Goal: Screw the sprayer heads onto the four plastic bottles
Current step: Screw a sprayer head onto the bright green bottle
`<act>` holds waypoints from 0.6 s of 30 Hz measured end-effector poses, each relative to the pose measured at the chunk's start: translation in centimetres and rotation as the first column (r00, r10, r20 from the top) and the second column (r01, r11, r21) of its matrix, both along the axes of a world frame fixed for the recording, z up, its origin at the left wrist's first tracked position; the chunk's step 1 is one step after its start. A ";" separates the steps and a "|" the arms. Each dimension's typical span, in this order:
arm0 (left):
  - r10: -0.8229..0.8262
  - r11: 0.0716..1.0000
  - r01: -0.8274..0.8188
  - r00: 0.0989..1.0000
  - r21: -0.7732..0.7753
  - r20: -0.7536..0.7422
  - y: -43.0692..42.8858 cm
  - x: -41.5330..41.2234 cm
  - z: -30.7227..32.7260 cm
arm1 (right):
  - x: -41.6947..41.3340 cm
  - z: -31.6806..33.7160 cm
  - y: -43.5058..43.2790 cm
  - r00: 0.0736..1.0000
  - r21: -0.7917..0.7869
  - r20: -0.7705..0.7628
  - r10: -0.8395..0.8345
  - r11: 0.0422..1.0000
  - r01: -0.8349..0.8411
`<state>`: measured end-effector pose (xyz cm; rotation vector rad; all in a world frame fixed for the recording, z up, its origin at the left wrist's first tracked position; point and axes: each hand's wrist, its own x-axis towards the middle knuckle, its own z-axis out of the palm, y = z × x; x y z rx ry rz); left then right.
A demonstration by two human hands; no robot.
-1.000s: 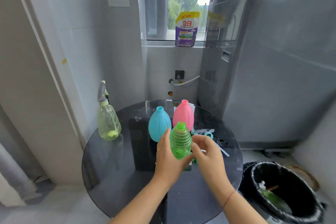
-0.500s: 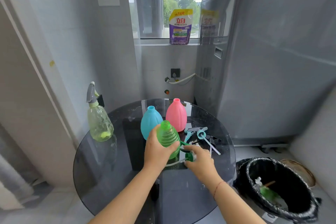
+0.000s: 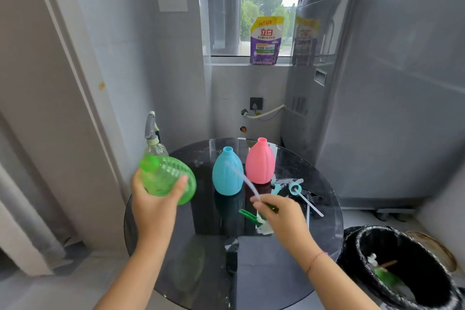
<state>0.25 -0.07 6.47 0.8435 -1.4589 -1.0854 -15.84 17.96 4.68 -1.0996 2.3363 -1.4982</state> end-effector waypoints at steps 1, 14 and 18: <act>0.016 1.000 -0.016 1.000 -0.007 -0.006 -0.5 0.2 0.3 | 0.3 1.2 0.0 0.993 -0.089 0.120 0.008 0.996 0.003; -0.391 0.918 0.393 0.872 0.052 0.295 2.9 -2.2 -2.4 | 1.2 5.0 -1.1 0.929 -0.215 0.369 -0.028 0.970 0.115; -0.382 0.923 0.377 0.879 0.075 0.285 2.5 -2.1 -2.3 | 0.8 4.4 -1.1 0.911 -0.196 0.413 0.013 0.978 0.075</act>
